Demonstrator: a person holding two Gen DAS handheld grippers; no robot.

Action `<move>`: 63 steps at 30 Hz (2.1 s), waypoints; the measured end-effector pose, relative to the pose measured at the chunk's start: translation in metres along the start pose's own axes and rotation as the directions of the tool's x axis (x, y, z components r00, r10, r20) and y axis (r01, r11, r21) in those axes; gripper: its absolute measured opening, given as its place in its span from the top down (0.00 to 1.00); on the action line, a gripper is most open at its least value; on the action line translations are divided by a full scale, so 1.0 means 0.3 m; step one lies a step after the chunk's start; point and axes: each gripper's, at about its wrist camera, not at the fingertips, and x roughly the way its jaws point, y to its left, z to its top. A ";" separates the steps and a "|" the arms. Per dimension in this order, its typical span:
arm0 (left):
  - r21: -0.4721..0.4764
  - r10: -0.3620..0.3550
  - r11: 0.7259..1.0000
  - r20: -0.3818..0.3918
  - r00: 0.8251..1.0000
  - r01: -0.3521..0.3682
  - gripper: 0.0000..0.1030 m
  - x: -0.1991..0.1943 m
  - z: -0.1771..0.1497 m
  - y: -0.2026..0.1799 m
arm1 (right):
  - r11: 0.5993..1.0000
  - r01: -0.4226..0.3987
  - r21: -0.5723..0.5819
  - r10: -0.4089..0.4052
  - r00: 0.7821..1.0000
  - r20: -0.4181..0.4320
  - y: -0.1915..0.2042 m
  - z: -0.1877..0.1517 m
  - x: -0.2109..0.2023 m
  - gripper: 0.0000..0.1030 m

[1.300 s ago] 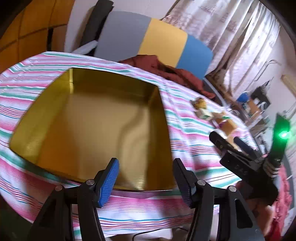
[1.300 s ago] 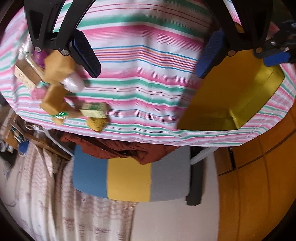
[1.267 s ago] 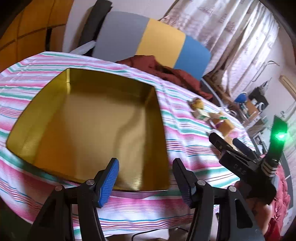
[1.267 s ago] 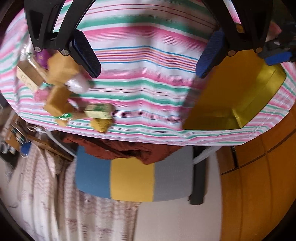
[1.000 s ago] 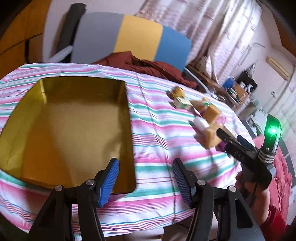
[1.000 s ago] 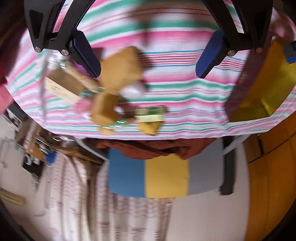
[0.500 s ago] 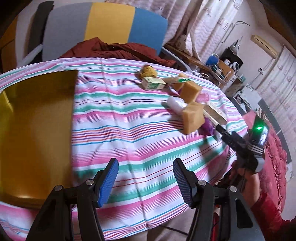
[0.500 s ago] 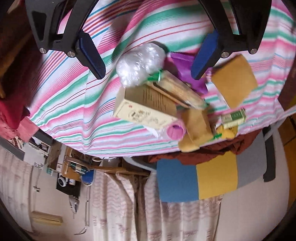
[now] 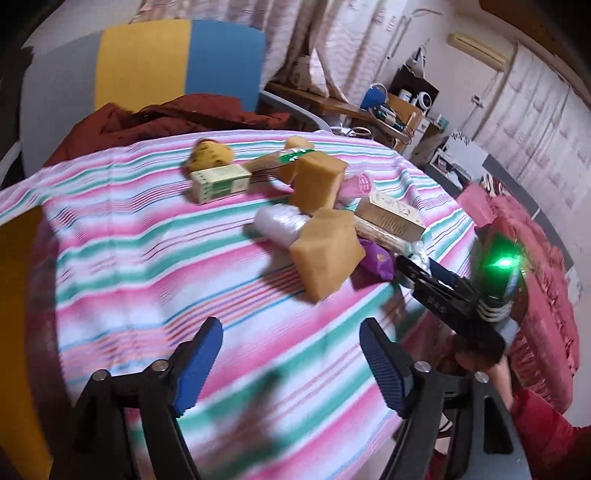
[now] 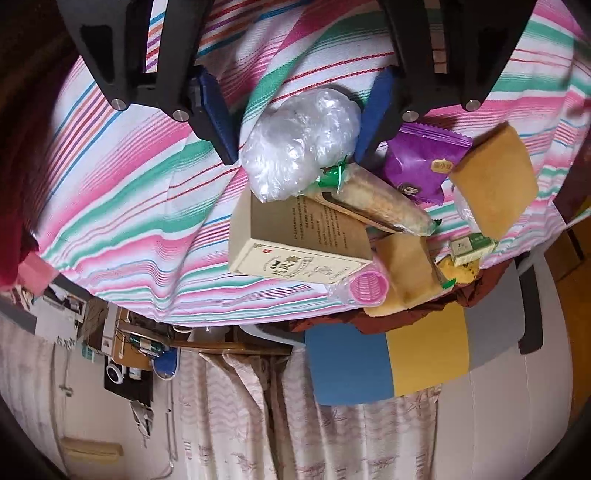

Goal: Organize objects
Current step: 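Move left tool toward yellow sponge while right tool approaches plastic-wrapped bundle, then grasp yellow sponge with left tool while right tool grasps plastic-wrapped bundle, then carry both items over gold tray and open both tools to drop them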

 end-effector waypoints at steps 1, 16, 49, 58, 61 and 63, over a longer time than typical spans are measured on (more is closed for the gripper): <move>0.014 -0.002 1.000 0.004 1.000 0.002 0.23 0.018 0.009 -0.010 | 1.000 0.003 0.007 -0.003 1.000 0.001 -0.002 0.002 -0.004 0.44; 0.059 -0.032 0.998 0.056 0.998 0.028 0.21 0.269 0.112 -0.059 | 0.998 -0.012 0.059 0.012 1.000 0.004 -0.022 0.018 -0.057 0.62; -0.094 -0.154 0.981 0.135 0.979 0.167 0.72 0.092 -0.133 0.114 | 0.991 -0.132 -0.013 0.132 0.991 0.035 0.106 0.064 -0.199 0.78; -0.151 -0.150 0.972 0.201 0.968 0.182 0.72 -0.057 -0.199 0.174 | 0.966 -0.254 -0.056 0.254 0.967 0.007 0.246 0.077 -0.240 0.78; -0.169 -0.151 0.966 0.238 0.959 0.194 0.72 -0.140 -0.218 0.199 | 0.948 -0.310 -0.074 0.310 0.951 -0.011 0.319 0.075 -0.253 0.78; -0.178 -0.142 0.965 0.264 0.954 0.193 0.72 -0.194 -0.226 0.218 | 0.933 -0.351 -0.083 0.351 0.936 -0.018 0.372 0.075 -0.265 0.78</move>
